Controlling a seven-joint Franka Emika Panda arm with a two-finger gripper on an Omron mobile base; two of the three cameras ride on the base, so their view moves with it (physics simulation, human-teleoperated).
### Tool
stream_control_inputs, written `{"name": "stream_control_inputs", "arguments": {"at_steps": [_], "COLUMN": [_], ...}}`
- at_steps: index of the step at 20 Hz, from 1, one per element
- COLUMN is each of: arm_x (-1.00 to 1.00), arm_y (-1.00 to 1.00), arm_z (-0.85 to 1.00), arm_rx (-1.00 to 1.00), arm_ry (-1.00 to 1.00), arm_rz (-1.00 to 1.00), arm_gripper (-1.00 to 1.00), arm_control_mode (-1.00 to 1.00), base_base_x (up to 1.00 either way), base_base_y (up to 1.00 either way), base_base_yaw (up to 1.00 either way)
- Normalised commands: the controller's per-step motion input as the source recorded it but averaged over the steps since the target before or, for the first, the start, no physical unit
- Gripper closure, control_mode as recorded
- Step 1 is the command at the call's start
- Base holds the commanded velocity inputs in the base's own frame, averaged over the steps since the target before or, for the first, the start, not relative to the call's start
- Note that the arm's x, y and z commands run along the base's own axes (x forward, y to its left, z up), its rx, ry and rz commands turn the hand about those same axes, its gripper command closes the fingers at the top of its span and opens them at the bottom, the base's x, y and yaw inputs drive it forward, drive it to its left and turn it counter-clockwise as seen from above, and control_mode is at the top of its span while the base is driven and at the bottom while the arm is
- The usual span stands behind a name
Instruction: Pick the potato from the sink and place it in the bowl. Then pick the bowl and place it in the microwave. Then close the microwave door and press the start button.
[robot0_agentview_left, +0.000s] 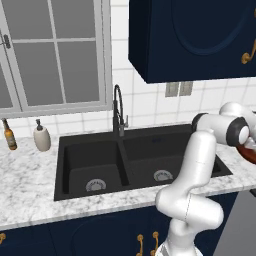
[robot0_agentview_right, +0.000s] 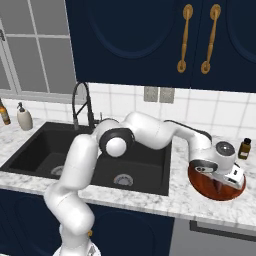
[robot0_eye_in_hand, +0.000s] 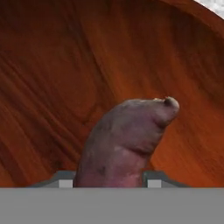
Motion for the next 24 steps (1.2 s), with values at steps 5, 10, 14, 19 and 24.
{"name": "stream_control_inputs", "arguments": {"at_steps": [5, 10, 14, 19, 24], "arm_x": [0.01, 0.0, 0.0, -0.02, -0.03], "arm_y": [0.02, 0.21, 0.29, 0.33, 0.48], "arm_z": [0.06, 0.43, 0.58, 0.49, 0.07], "arm_rx": [0.0, -0.01, -0.01, -0.01, -0.01], "arm_ry": [0.0, 0.0, 0.12, 0.17, 0.18], "arm_rz": [0.0, -0.01, 0.0, 0.0, 0.0], "arm_gripper": [-1.0, -1.0, -1.0, -1.0, -1.0], "arm_control_mode": [-1.0, -1.0, -1.0, -1.0, -1.0], "base_base_x": [0.0, 0.0, 0.0, 0.0, 0.0], "base_base_y": [0.0, 0.0, 0.0, 0.0, 0.0], "base_base_yaw": [0.0, 0.0, 0.0, 0.0, 0.0]}}
